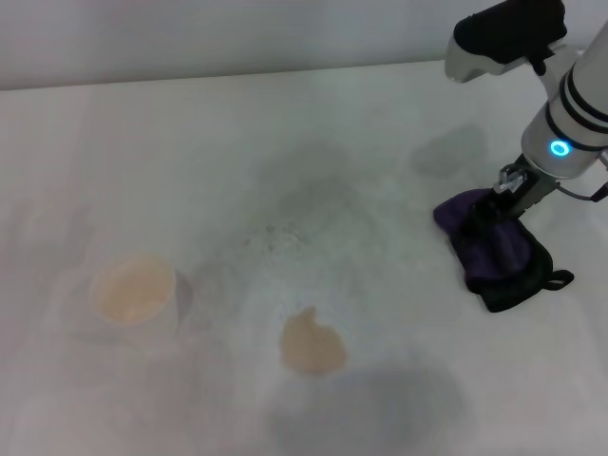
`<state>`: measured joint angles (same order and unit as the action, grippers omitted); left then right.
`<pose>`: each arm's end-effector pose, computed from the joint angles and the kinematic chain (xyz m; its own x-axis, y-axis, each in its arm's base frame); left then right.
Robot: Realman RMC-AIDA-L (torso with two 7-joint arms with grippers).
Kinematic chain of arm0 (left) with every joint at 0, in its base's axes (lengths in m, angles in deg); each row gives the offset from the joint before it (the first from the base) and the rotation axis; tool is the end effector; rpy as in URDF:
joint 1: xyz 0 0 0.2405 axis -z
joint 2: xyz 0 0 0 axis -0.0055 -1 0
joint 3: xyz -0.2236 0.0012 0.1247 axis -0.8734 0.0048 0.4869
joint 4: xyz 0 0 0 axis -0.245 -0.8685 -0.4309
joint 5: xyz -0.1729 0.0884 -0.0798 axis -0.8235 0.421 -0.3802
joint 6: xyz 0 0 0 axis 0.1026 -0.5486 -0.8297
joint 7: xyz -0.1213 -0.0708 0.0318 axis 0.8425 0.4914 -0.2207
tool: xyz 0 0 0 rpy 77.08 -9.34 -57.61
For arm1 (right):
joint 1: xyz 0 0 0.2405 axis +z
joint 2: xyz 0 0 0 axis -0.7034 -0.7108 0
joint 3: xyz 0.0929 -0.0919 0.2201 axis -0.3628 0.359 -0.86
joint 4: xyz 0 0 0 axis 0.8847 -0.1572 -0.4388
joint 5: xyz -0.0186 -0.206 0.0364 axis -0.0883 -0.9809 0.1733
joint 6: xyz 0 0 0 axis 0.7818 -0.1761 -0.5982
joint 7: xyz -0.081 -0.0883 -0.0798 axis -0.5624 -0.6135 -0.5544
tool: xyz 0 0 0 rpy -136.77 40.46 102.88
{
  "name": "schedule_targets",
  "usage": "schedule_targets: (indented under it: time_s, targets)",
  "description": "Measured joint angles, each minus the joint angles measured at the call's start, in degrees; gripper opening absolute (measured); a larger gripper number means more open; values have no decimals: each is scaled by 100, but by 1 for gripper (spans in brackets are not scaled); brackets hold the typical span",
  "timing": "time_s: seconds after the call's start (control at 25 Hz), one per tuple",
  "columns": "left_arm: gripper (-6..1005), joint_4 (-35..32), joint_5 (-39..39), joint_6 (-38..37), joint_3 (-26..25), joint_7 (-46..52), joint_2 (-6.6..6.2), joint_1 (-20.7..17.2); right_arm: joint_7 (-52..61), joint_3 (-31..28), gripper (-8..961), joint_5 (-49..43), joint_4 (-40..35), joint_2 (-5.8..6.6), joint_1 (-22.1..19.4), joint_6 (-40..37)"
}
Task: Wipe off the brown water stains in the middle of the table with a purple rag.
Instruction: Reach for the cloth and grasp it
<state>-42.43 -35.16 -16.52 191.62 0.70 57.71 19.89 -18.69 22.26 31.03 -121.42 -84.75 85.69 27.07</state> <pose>-0.3847 0.2737 0.0562 0.8008 -0.0823 0.5933 0.5781 -0.1528 -0.8015 0.2353 0.3801 0.0043 0.3844 -0.9096 0.1575 -0.6344 -0.3842 -0.6707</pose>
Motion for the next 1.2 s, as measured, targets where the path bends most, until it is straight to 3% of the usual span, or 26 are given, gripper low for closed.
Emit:
schedule_targets:
  time_s: [0.2,0.4,1.2]
  targets:
    - [876,0,7,8,2,-50,10,-15,-8,35,846,-68,339,17,78,-141]
    - [876,-3,7,8,1,-58,10,-24,0,40,765,-308,422,4,90,-160]
    - [875,-29,84,5,20,-383,8,1,119,375,615,-247,837,-40,369,-264]
